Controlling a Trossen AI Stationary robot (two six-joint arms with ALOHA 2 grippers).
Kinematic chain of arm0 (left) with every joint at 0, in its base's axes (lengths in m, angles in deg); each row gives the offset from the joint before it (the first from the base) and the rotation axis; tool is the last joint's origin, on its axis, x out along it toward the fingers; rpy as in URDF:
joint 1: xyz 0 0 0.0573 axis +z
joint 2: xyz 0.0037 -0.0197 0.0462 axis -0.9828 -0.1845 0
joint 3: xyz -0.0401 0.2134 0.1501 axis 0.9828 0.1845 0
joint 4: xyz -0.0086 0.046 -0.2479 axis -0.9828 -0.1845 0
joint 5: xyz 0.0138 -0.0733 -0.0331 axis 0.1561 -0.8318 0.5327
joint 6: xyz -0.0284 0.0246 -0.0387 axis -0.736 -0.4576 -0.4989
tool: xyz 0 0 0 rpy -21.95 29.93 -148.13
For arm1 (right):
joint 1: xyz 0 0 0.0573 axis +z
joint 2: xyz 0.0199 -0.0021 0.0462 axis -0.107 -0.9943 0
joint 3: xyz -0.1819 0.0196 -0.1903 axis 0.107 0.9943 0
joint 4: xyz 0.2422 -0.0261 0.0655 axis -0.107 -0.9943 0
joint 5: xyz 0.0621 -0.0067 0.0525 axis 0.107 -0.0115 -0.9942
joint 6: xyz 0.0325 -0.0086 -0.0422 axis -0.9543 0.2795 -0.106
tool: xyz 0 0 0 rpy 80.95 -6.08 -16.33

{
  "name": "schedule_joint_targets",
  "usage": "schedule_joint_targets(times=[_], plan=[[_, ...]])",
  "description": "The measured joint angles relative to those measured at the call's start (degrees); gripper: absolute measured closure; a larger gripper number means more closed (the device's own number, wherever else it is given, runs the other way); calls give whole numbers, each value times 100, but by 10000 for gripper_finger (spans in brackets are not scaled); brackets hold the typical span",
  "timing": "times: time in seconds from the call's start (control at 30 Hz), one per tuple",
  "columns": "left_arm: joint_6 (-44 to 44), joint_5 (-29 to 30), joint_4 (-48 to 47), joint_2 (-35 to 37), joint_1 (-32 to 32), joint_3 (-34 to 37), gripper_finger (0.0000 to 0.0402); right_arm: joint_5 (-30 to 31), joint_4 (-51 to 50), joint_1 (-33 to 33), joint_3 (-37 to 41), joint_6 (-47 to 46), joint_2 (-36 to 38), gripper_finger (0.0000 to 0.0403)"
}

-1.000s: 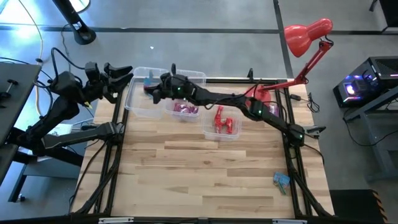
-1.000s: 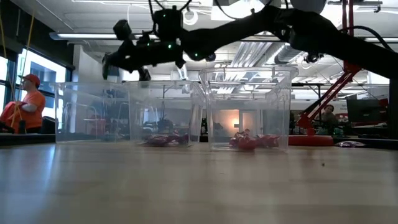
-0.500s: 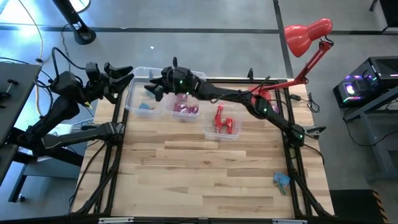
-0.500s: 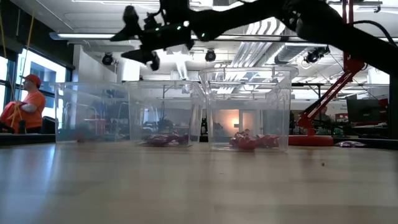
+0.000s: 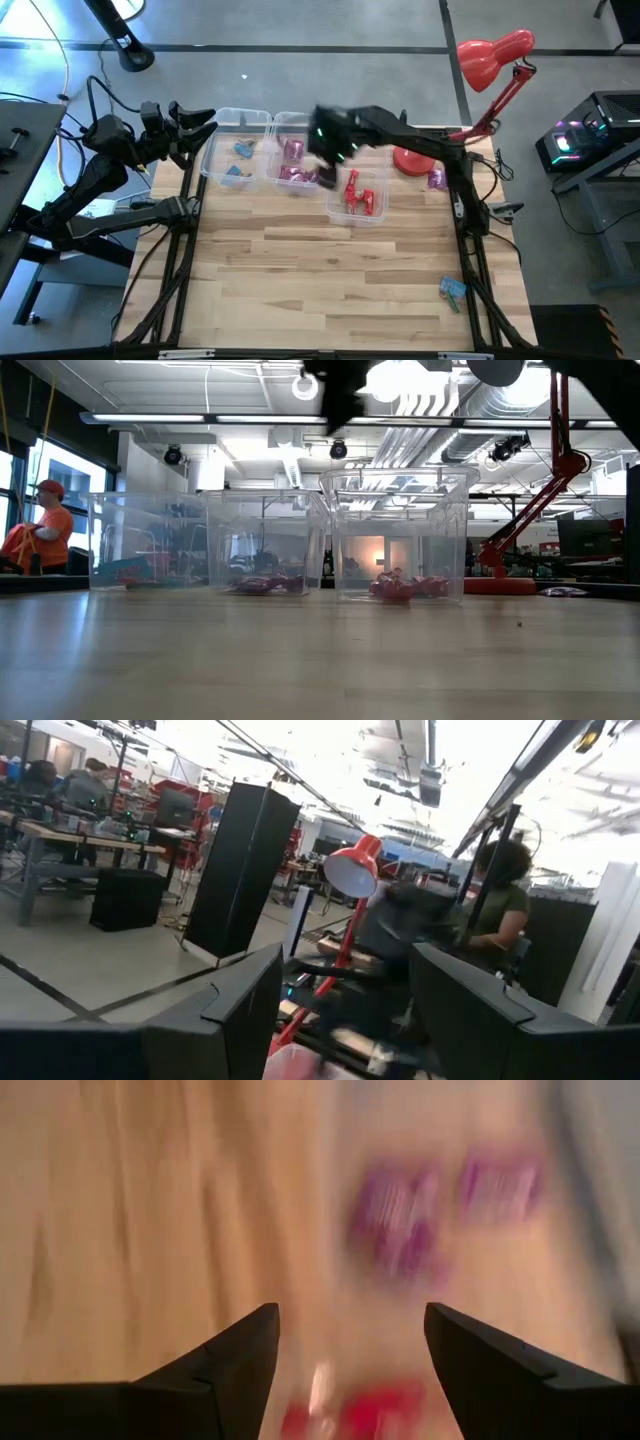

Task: Sort candy
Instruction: Put the blue candy into the top left transparent bin

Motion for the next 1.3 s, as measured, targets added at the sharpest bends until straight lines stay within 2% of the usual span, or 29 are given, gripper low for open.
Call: schedule_joint_targets(times=[0.1, 0.27, 0.33, 0.47, 0.6, 0.77, 0.9, 1.07, 1.3], plan=[[111, 2, -44, -16, 0, 0, 188, 287, -1565, 491, 3, -475, 166, 159], [117, 27, -14, -68, 8, 0, 188, 62, -1260, 1535, 857, -1867, 714, 160], [108, 40, -28, -82, 13, 0, 188, 140, -1517, 1941, 1287, -2353, 994, 160], [40, 39, -17, -126, 13, -2, 188, 271, -1273, 2639, 2810, -3765, 1735, 160], [-87, 37, -19, -168, 13, -4, 188, -202, -1341, 3231, 4583, -5577, 2730, 160], [-89, 39, -26, -215, 13, -4, 188, -904, -554, 3846, 6698, -7510, 3721, 160], [-90, 35, -18, -257, 13, -4, 188, -1613, 433, 4241, 7964, -8422, 4069, 160], [-89, 36, -23, -286, 13, -4, 188, -2284, 1573, 4592, 9057, -9096, 4099, 160], [-177, 35, -24, -291, 13, -4, 188, -2821, 3542, 4943, 10153, -9994, 4100, 160]])
